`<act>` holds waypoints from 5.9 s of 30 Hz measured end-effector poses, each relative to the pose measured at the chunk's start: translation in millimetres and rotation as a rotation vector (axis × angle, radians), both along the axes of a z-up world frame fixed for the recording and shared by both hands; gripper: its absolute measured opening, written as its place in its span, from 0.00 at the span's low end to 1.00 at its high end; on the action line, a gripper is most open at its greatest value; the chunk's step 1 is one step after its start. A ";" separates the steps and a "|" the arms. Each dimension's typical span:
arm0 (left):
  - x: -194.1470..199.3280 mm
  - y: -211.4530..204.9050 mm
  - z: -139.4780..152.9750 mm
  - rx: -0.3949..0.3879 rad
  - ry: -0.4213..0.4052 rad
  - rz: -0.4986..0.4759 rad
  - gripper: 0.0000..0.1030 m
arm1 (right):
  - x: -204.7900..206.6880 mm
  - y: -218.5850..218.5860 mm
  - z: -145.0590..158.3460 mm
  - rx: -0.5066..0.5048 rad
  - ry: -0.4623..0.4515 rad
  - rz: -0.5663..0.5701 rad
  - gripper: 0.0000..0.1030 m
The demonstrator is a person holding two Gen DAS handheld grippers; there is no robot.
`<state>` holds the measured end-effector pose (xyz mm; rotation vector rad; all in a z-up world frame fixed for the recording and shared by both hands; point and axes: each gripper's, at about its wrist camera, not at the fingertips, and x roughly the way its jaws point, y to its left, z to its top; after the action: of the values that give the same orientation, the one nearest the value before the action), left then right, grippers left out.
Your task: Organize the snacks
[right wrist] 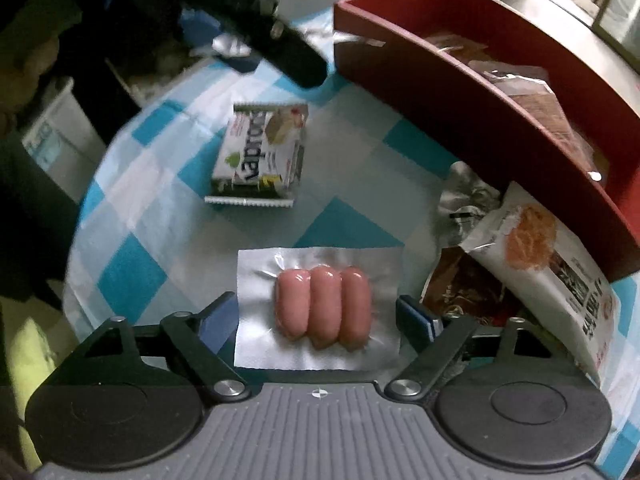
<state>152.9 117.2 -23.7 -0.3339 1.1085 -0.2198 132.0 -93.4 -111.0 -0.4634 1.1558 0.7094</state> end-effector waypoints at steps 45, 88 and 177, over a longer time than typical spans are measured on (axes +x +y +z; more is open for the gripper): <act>-32.4 -67.4 -53.9 0.004 0.194 -0.020 0.60 | -22.0 -51.4 -15.3 0.059 0.002 -0.046 0.99; -57.8 -34.5 -0.1 -0.137 -0.007 0.033 0.31 | -53.3 -29.5 -27.3 0.077 -0.207 -0.397 1.00; -66.6 -83.6 -30.8 0.157 -0.020 -0.249 0.48 | -33.0 -85.5 -3.2 0.088 -0.015 -0.167 0.72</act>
<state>86.3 33.6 -54.6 -0.0526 1.1393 -0.3536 99.0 -178.9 -114.2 -0.2936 1.1297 0.6077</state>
